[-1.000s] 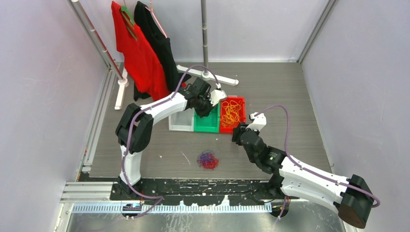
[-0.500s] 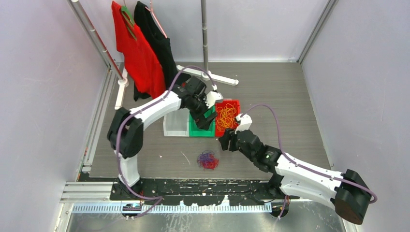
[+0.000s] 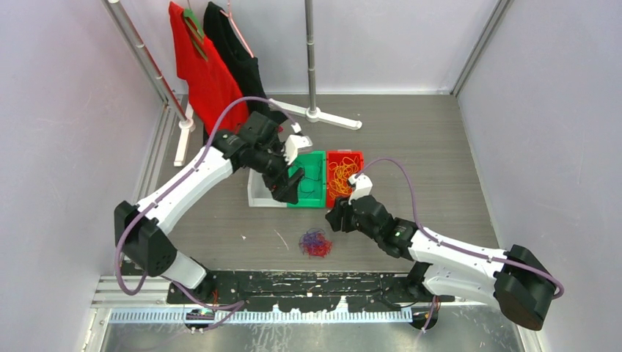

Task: Untangle the cables

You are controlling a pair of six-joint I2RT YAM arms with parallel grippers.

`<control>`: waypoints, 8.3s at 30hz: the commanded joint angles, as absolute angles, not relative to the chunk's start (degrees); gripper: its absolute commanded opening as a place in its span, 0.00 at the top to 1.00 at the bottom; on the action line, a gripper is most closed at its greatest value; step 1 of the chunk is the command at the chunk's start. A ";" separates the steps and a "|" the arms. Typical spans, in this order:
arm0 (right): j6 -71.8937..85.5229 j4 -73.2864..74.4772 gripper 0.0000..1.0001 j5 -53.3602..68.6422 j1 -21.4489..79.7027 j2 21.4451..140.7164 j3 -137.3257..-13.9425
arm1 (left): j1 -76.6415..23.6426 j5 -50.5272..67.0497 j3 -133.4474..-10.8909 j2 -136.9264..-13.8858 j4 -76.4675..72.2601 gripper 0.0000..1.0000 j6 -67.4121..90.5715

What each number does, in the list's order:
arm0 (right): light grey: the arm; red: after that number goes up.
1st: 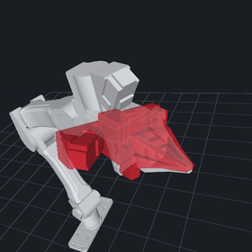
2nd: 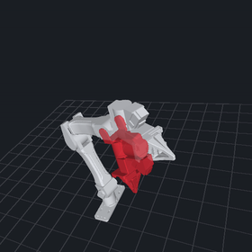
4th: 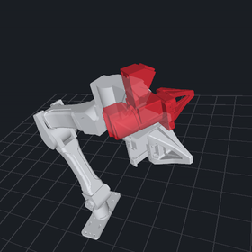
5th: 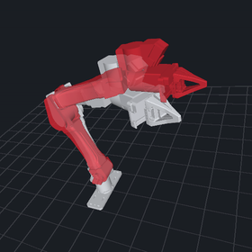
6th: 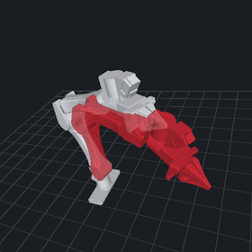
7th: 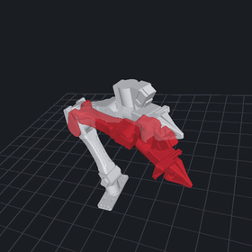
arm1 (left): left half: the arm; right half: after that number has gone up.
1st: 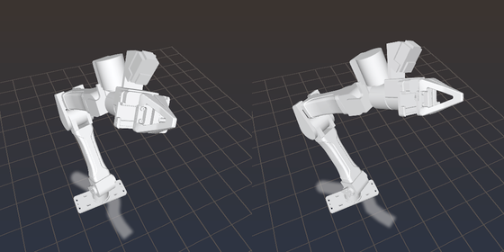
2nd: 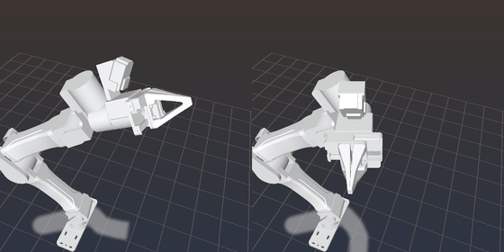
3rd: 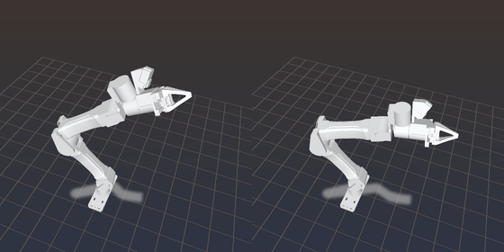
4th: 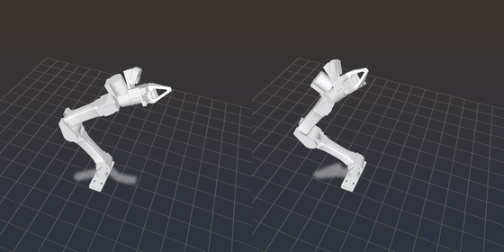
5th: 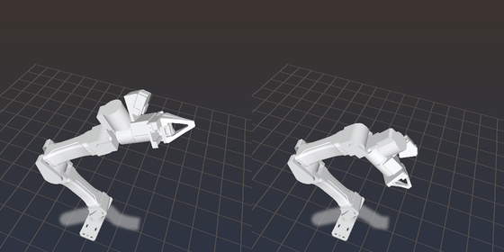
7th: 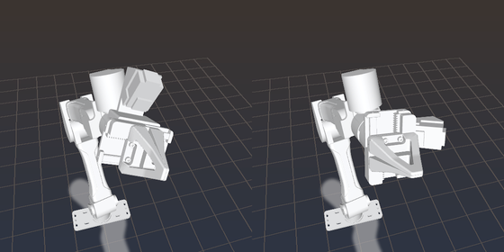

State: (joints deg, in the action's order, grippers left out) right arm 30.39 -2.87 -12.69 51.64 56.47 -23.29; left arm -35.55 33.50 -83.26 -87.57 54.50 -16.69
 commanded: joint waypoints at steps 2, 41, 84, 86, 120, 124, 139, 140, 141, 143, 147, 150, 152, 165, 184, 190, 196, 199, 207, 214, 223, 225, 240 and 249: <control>29.71 -7.60 0.45 -3.35 52.69 55.22 -24.76 | -34.12 40.25 -74.29 -81.30 57.63 0.22 -18.52; 32.69 -2.62 0.39 -11.32 53.21 46.87 -24.12 | -50.76 32.25 -75.96 -85.10 57.03 1.00 -21.50; 23.37 -26.60 0.36 -13.50 59.85 55.61 -29.06 | -47.53 33.93 -93.05 -82.14 65.43 1.00 -8.48; 23.52 -27.46 0.36 -13.89 59.92 56.85 -29.36 | -47.47 34.27 -93.27 -82.14 65.32 1.00 -8.29; 24.46 -29.48 0.31 -9.98 60.26 54.19 -25.67 | -46.53 24.38 -91.33 -81.96 63.68 1.00 -10.05; 24.26 -30.67 0.32 -11.88 60.21 55.16 -25.98 | -46.53 24.72 -90.64 -81.66 63.78 1.00 -10.63; 26.01 -40.28 0.36 -17.18 60.38 68.71 -30.09 | -46.45 37.84 -98.58 -83.97 71.54 1.00 -10.82; 26.24 -41.32 0.37 -17.33 60.38 70.01 -30.39 | -46.47 39.39 -99.86 -84.35 72.81 1.00 -11.12; 26.33 -42.46 0.37 -17.29 60.39 70.91 -30.82 | -46.47 40.63 -101.07 -84.77 74.22 1.00 -11.57; 26.45 -44.56 0.38 -16.87 60.54 72.53 -31.06 | -46.49 42.57 -103.04 -85.18 75.94 1.00 -12.16; 26.60 -46.06 0.38 -15.71 61.40 74.19 -31.55 | -46.45 44.73 -105.37 -85.16 77.52 1.00 -12.49; 26.80 -46.34 0.38 -15.78 62.49 75.17 -30.91 | -46.45 44.86 -108.04 -84.97 77.39 1.00 -12.04; 27.47 -47.32 0.39 -16.13 62.98 76.05 -29.67 | -46.41 44.64 -111.38 -85.01 77.68 1.00 -12.25; 30.58 -53.86 0.39 -21.39 65.74 78.62 -17.71 | -46.23 33.85 -115.76 -75.21 57.98 1.00 -12.10; 27.25 -40.56 0.40 -22.01 66.53 65.83 -18.19 | -28.37 28.58 -68.67 -71.46 68.11 0.49 -31.84; 27.42 -38.40 0.41 -22.36 66.53 63.17 -17.84 | -25.70 30.02 -62.46 -78.85 62.50 0.51 -31.59; 26.83 -36.77 0.41 -22.44 66.62 61.49 -18.14 | -24.27 33.09 -56.27 -80.22 51.51 0.51 -26.83; 26.64 -36.29 0.41 -21.90 66.62 61.44 -18.50 | -24.26 32.29 -54.08 -80.53 47.61 0.52 -26.72; 26.94 -37.36 0.42 -21.12 66.71 62.46 -18.76 | -24.21 30.46 -50.28 -82.47 38.54 0.56 -26.94; 27.08 -37.34 0.42 -21.42 66.73 62.06 -18.60 | -24.28 32.85 -50.48 -84.21 41.83 0.57 -31.82; 25.88 -36.62 0.43 -20.78 66.71 62.68 -20.42 | -24.26 34.73 -55.14 -81.59 50.02 0.97 -33.06; 25.34 -36.61 0.42 -20.46 66.75 63.26 -21.30 | -24.26 35.03 -58.30 -78.89 52.97 0.99 -31.21; 14.35 -41.91 0.28 -25.84 75.00 72.32 -32.56 | -25.49 40.40 -67.89 -66.19 59.51 1.00 -2.78; 12.72 -42.26 0.29 -31.27 75.65 74.81 -35.92 | -26.43 46.91 -69.38 -64.82 59.79 1.00 1.15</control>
State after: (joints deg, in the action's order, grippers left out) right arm 14.48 -38.59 -28.16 75.42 73.93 -32.62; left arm -25.65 41.15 -67.33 -66.08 59.09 -1.63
